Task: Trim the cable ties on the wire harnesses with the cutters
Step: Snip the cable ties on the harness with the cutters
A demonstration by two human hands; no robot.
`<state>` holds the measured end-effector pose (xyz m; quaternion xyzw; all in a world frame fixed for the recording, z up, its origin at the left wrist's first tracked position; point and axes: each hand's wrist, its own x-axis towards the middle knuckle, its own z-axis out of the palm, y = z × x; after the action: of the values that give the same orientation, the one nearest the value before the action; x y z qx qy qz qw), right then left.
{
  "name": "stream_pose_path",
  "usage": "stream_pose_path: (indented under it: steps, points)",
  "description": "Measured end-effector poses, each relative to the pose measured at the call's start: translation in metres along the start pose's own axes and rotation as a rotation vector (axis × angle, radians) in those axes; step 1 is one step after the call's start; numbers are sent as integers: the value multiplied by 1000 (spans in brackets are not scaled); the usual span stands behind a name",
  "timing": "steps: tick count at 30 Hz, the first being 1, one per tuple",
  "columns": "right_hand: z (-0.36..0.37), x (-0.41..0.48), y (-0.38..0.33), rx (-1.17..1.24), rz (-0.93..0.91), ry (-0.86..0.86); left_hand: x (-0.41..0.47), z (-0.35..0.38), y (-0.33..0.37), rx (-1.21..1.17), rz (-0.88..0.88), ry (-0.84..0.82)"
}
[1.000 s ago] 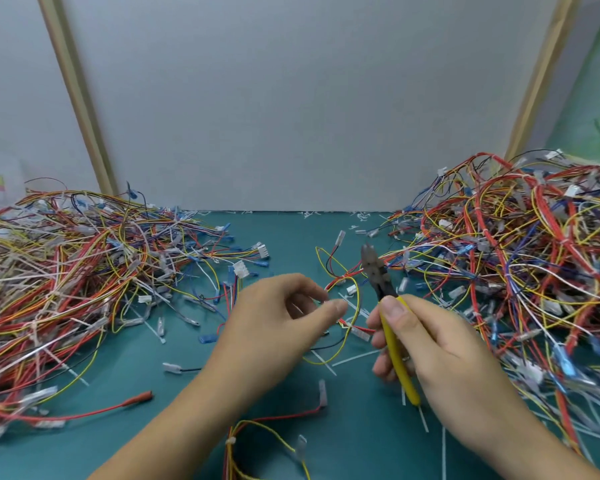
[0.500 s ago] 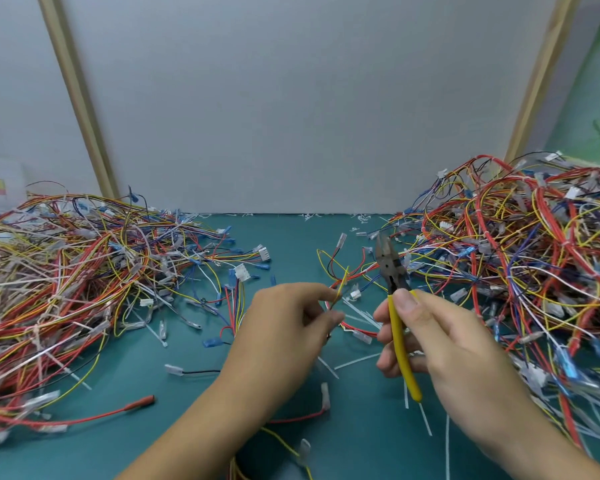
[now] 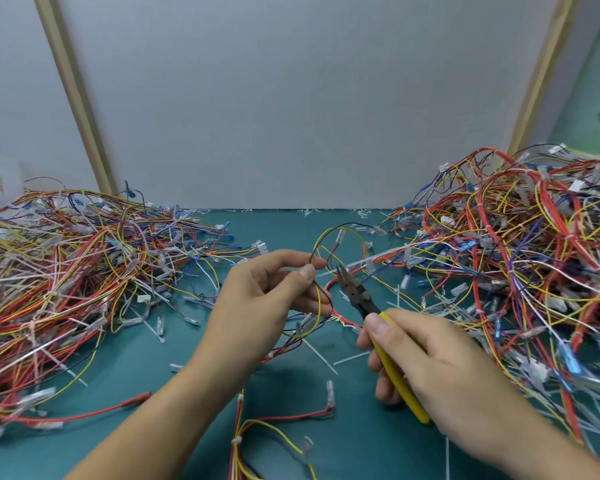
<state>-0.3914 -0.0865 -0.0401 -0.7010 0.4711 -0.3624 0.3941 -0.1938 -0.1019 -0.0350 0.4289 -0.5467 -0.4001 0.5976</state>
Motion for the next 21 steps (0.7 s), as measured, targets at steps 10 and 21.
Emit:
stream_pose_path:
  steps: [10,21]
  points:
    - [-4,-2,1,-203,-39,-32,-3,2,2,4,39,-7]
    - [-5,-3,-1,-285,-40,-21,-4,3,4,19,24,-19]
